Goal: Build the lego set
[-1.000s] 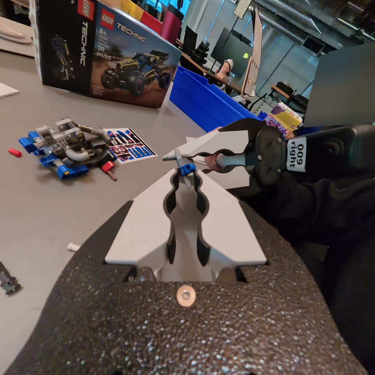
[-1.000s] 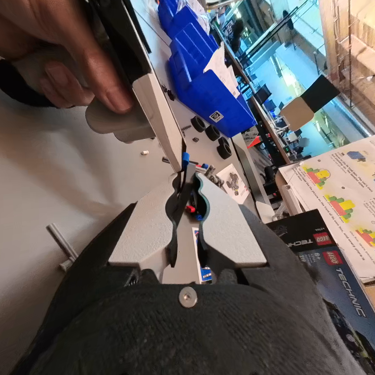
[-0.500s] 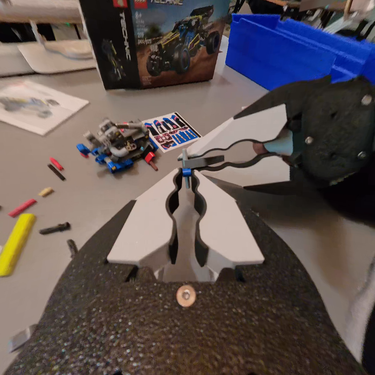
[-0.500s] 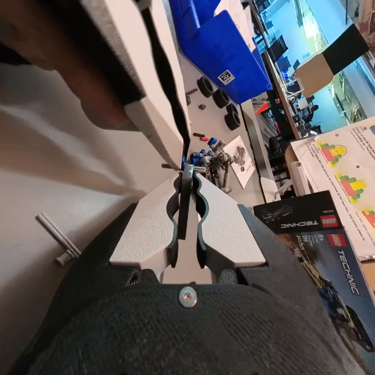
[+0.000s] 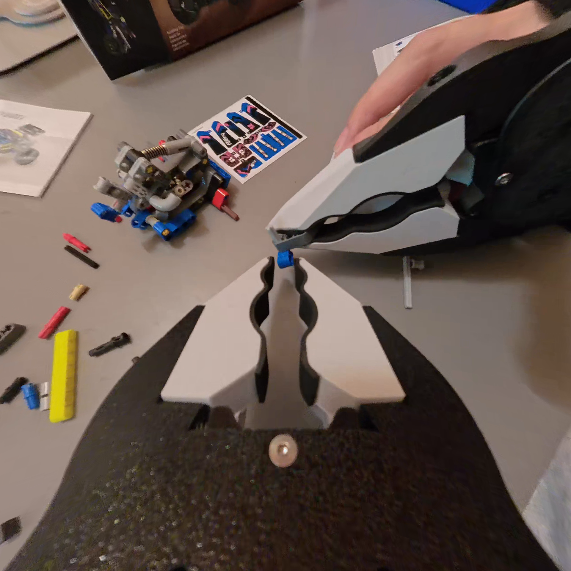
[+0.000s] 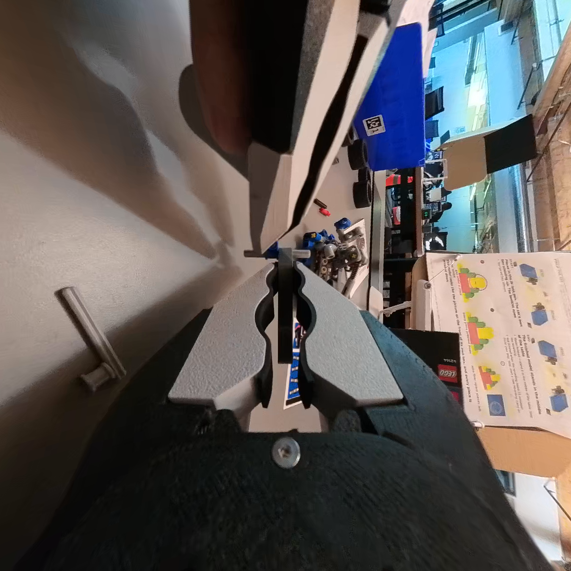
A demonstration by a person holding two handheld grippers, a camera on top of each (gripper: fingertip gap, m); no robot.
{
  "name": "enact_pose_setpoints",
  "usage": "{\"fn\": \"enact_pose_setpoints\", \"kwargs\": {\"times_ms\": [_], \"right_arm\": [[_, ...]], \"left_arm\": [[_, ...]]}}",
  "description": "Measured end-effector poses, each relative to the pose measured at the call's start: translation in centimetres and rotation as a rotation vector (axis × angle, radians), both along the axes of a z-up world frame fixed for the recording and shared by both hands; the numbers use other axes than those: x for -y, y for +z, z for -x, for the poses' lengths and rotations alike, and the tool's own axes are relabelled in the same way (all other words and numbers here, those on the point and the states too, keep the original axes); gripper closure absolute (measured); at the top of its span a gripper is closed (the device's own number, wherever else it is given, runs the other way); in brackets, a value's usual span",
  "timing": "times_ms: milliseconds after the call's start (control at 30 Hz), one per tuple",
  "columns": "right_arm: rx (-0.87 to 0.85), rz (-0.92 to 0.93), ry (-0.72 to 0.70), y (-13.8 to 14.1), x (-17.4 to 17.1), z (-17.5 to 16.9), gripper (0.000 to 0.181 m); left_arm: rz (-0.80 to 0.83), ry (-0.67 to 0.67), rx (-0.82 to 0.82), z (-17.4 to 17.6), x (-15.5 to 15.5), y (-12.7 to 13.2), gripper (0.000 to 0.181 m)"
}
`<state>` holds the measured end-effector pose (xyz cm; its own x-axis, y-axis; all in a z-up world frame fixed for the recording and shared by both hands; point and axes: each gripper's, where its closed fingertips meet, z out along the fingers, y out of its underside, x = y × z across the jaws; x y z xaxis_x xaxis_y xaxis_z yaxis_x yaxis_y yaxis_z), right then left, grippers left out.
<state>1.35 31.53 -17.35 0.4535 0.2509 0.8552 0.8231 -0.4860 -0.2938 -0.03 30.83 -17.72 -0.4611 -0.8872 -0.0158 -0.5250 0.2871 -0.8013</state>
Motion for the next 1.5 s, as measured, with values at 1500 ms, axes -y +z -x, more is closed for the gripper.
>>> {"fn": "enact_pose_setpoints", "kwargs": {"times_ms": [1500], "right_arm": [[0.177,0.075,0.024,-2.1,1.4,2.6,0.176]], "left_arm": [[-0.066,-0.035,-0.074,2.1,1.5,-2.6,0.175]]}}
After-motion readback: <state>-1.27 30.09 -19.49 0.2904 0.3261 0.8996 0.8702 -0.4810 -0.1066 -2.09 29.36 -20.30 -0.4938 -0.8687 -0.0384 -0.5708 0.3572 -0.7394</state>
